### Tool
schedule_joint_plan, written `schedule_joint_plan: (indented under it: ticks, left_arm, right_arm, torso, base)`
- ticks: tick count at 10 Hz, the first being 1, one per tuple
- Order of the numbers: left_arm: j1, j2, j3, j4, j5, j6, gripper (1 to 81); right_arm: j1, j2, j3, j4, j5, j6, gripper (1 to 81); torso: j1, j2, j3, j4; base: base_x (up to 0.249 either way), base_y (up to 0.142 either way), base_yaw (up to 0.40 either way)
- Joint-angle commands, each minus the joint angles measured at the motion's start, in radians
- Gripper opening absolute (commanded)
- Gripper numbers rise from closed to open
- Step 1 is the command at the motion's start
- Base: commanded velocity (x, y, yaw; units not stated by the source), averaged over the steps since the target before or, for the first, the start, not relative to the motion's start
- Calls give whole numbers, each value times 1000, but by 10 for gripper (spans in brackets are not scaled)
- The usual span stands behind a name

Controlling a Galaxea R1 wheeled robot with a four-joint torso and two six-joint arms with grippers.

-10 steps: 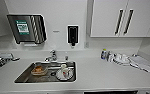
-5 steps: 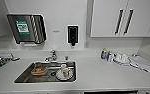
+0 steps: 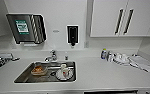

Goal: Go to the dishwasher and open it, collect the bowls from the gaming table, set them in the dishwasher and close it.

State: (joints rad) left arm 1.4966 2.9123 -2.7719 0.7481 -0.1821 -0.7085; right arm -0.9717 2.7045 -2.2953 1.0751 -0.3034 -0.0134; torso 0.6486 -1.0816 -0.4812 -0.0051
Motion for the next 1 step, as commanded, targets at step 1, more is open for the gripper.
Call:
schedule_joint_plan:
  ticks: [1]
  left_arm:
    - [-42, -14, -9, 7, 38, 1, 811]
  right_arm:
    - [300, 39, 1, 49, 23, -8, 811]
  torso:
    - [0, 0, 0, 0]
  base:
    - [0, 0, 0]
